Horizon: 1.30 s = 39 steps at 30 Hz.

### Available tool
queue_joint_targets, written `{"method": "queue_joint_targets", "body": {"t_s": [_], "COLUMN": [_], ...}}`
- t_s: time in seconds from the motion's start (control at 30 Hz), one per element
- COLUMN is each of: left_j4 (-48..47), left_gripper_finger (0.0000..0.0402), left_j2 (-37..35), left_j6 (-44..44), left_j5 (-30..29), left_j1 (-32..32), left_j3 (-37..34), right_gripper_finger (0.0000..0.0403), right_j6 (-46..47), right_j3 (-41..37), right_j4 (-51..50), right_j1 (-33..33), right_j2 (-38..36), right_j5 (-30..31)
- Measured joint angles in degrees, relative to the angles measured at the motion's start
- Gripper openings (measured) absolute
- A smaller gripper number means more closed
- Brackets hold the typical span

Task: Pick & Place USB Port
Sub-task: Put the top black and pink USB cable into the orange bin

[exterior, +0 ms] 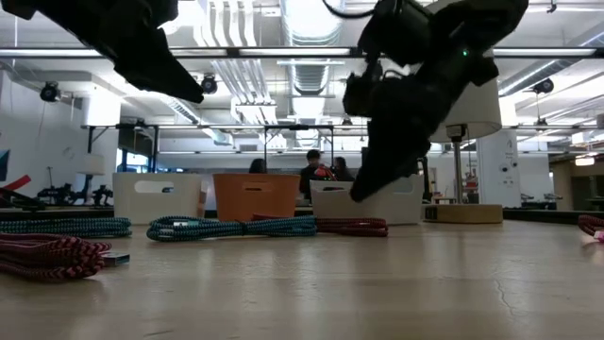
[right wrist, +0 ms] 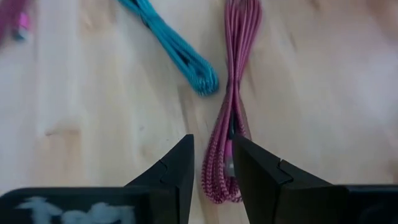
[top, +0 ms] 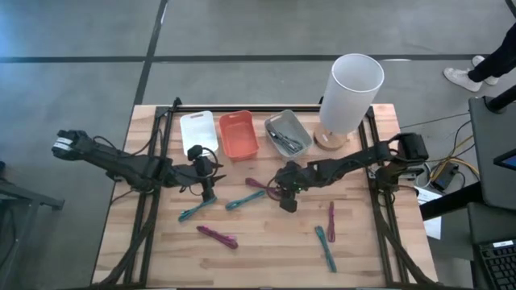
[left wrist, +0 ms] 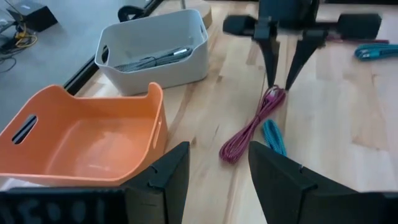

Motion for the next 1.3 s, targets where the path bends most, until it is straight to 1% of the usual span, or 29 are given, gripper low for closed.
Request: {"method": "queue_joint_targets", "body": {"t_s": [0.2, 0.33, 0.47, 0.6, 0.8, 1.0, 1.07, 1.13, 1.3], "left_j4": [0.1, 0.4, 0.4, 0.5, 0.6, 0.7, 0.7, 0.7, 2.1], "left_gripper_finger": [0.017, 0.017, 0.017, 0.017, 0.017, 0.017, 0.017, 0.017, 0.017], "left_j2": [-0.1, -0.1, -0.1, -0.1, -0.1, -0.1, -0.1, -0.1, -0.1], "left_j6": [0.0, 0.0, 0.0, 0.0, 0.0, 0.0, 0.0, 0.0, 0.0], "left_j5": [0.0, 0.0, 0.0, 0.0, 0.0, 0.0, 0.0, 0.0, 0.0], "left_j1": [0.0, 0.0, 0.0, 0.0, 0.0, 0.0, 0.0, 0.0, 0.0], "left_j3": [0.0, 0.0, 0.0, 0.0, 0.0, -0.4, -0.6, -0.6, -0.6], "right_gripper_finger": [0.0107, 0.0101, 0.009, 0.0067, 0.0034, 0.0034, 0.0034, 0.0034, 0.0034], "right_j6": [-0.1, -0.2, -0.2, -0.2, 0.1, 0.4, 0.4, 0.4, 1.3], "right_j3": [1.6, 3.2, 5.1, 6.9, 9.1, 12.1, 13.5, 15.3, 21.8], "right_j4": [0.0, 0.2, 0.2, -0.2, -2.3, -2.4, -2.4, -4.3, -10.7], "right_j1": [0.0, 0.0, 0.0, 0.0, 0.0, 0.0, -0.2, -0.4, -1.6], "right_j2": [4.8, 7.7, 9.9, 11.4, 11.5, 9.7, 9.5, 9.6, 9.4], "right_j5": [0.1, 0.4, 0.4, 0.4, 0.3, 0.2, 1.8, 5.2, 17.9]}}
